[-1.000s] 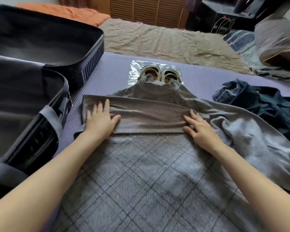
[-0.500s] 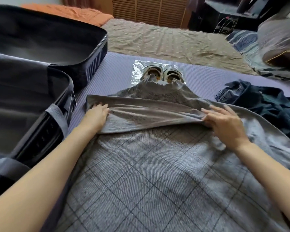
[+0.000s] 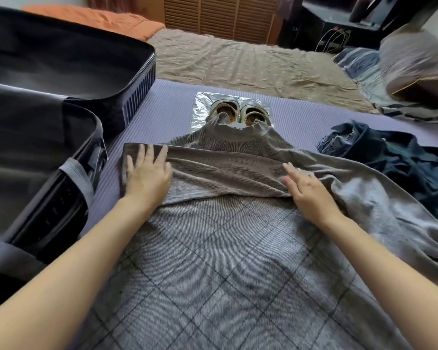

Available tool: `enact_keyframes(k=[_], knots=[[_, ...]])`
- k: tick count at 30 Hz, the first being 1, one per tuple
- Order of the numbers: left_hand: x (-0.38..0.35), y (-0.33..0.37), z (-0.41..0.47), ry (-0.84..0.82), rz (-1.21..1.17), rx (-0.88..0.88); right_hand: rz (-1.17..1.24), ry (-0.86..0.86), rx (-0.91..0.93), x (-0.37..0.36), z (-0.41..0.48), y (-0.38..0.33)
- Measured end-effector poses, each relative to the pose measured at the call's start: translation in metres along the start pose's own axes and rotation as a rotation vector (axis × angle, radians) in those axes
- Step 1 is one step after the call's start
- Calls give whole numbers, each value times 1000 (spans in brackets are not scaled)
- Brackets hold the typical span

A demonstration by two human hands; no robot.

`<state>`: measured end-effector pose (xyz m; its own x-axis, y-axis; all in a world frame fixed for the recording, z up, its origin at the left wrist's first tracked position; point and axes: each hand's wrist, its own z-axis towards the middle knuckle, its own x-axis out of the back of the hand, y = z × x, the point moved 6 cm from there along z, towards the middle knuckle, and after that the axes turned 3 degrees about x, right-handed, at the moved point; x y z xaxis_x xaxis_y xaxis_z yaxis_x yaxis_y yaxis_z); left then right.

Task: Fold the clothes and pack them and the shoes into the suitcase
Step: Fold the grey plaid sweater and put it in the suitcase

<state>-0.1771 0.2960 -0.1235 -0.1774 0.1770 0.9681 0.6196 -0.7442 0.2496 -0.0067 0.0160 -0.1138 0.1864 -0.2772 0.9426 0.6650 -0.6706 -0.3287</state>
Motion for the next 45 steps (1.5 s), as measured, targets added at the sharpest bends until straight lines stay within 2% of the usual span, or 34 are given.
enact_keyframes(k=[2, 4, 5, 8, 12, 16, 19, 24, 27, 29, 33, 35, 38, 41, 45], knots=[[-11, 9, -6, -71, -77, 15, -80, -98, -64, -13, 11, 4], [-29, 8, -12, -141, 40, 15, -126, -121, -103, -20, 21, 8], [-33, 7, -14, -140, 80, 5, -89, -74, -114, -18, 25, 9], [-37, 3, -13, -118, 95, -18, 102, 223, -196, 6, 31, 13], [-38, 4, -16, -92, 117, -22, -112, 254, -265, 17, 42, 18], [-39, 4, -16, -77, 119, -22, -308, 456, -223, 42, 54, 5], [-39, 4, -16, -81, 114, -23, -356, 394, -229, 36, 59, 1], [-39, 4, -16, -81, 127, -38, -65, 319, -157, 7, 38, -3], [-39, 5, -16, -87, 122, -43, -143, 0, -129, -26, 27, 2], [-39, 5, -16, -106, 134, -39, -150, -98, -123, -35, 23, 7], [-34, 8, -16, -166, 146, -22, 71, -34, -103, -20, 14, 1], [-29, 16, -22, -127, 140, -22, 143, 45, -69, -6, -4, -1], [-31, 44, -46, -65, 88, -124, 124, 112, -56, 14, -48, 9], [-45, 76, -77, -150, 48, -209, 66, 149, -54, 32, -99, 34], [-53, 100, -97, -235, 59, -198, -78, 255, -87, 74, -166, 66]])
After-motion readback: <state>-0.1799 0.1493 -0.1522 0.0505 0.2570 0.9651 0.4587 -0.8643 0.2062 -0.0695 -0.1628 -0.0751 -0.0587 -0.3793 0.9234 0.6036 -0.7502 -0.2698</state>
